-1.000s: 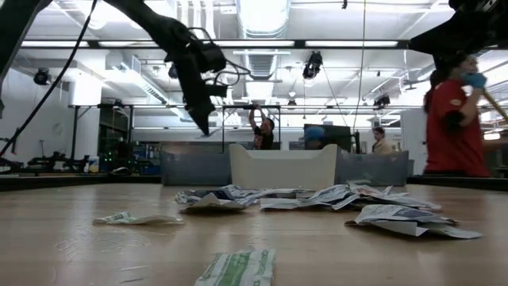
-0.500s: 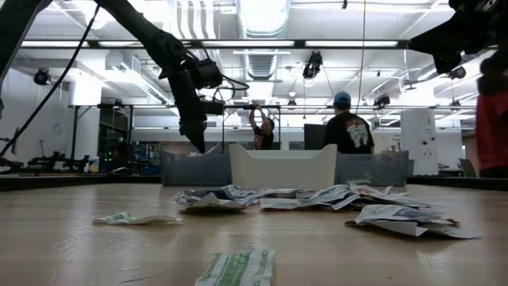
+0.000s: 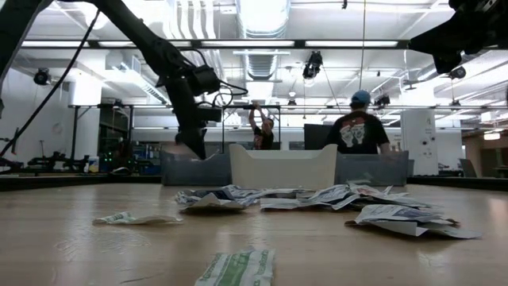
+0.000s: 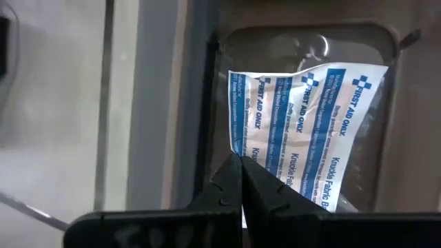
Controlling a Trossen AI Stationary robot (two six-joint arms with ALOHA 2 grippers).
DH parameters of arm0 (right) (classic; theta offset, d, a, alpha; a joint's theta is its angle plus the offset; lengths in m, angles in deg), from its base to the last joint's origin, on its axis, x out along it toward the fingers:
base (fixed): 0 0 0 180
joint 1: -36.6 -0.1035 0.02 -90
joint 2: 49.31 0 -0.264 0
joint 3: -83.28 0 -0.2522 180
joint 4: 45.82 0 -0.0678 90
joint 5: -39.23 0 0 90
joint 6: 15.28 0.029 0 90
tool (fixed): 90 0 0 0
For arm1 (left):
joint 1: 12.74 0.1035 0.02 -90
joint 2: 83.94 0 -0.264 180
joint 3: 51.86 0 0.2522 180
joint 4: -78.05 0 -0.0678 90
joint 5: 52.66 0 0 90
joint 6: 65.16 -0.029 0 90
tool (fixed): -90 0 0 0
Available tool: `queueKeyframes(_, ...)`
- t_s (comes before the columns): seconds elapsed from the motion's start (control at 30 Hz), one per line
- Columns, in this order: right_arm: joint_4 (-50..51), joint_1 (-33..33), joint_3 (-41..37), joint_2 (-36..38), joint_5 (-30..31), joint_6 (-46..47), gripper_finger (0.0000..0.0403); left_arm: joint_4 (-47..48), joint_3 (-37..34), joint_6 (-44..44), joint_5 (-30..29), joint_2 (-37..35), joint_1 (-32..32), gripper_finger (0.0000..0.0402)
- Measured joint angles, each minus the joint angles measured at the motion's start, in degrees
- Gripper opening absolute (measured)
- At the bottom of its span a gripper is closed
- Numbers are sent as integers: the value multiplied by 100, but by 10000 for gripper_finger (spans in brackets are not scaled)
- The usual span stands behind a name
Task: Pick & Place First Aid Supplies
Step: Put the blue bandage pack into the left gray bin
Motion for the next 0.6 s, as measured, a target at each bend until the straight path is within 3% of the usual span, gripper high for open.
queueKeyframes(0.43, -2, 2, 0, 0, -1, -6, 38, -524, 3, -324, -155, 458, 21, 1)
queueKeyframes(0.6, -2, 2, 1, 0, -1, -4, 38, -518, 22, -333, -97, 446, 22, 28)
